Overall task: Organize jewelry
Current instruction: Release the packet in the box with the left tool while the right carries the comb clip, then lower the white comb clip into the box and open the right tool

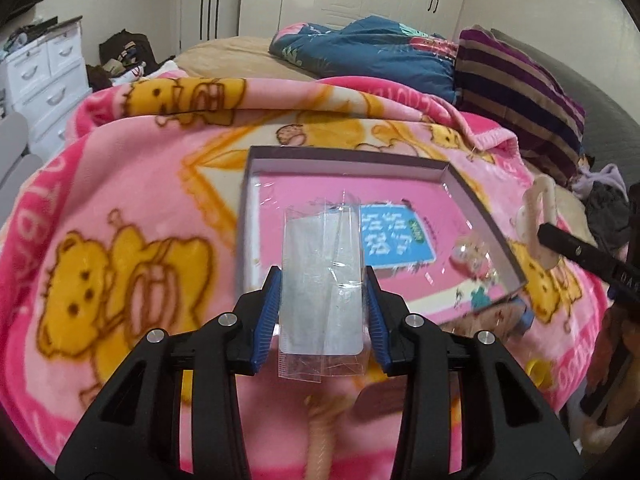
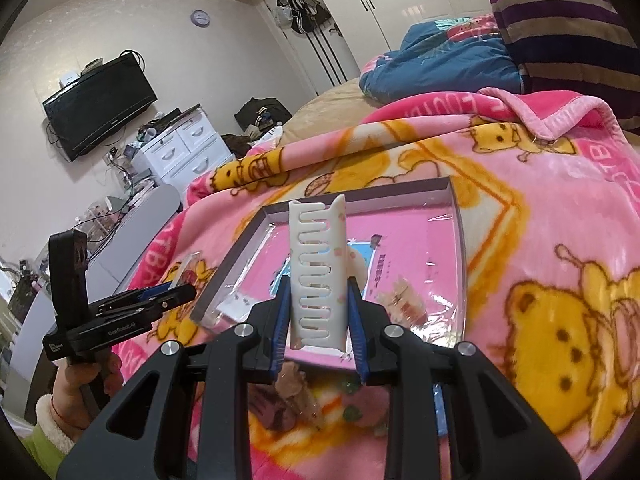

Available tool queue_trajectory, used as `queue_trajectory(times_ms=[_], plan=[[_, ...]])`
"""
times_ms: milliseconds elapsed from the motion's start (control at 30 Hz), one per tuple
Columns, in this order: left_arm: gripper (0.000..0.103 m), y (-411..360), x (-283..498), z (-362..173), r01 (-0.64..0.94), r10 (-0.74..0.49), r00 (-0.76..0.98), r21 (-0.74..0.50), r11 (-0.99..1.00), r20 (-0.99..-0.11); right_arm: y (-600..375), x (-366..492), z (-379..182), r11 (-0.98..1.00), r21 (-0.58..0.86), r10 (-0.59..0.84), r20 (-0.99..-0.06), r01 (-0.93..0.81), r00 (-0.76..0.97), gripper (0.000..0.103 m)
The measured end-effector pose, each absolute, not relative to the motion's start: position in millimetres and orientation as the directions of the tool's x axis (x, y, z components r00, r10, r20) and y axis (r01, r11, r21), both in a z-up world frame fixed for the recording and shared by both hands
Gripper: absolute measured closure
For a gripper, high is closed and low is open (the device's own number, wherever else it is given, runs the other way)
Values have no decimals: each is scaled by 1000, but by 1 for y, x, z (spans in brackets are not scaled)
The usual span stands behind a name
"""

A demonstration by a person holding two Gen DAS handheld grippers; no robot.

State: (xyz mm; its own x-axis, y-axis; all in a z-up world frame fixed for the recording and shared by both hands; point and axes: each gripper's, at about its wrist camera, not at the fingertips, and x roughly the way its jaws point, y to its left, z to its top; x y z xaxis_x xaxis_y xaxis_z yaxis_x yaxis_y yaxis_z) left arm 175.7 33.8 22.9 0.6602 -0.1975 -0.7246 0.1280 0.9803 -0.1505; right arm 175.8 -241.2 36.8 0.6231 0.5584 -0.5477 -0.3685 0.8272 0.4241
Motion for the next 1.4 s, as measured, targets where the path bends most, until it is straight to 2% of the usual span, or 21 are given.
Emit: queue_trajectory(times_ms=[500,833,1133,1400], plan=[[71,-4,220,-6,182,-258,591,-185,966,-765,-225,210,16,846,399,533,-620,-353,577,77],[71,-3,226,-19,174,-270,567,-208,963,-778,-202,238,-1,851,391,524,-675,-350,520,77],[63,-6,225,-22,190,-279,564,-207,960,-777,-186,262,-14,865,386,500,-719,-321,483,77],[40,2,221,-16,163,-259,586,-202,966,-767,-186,261,-19,864,402,503,-729,-304,464,77]])
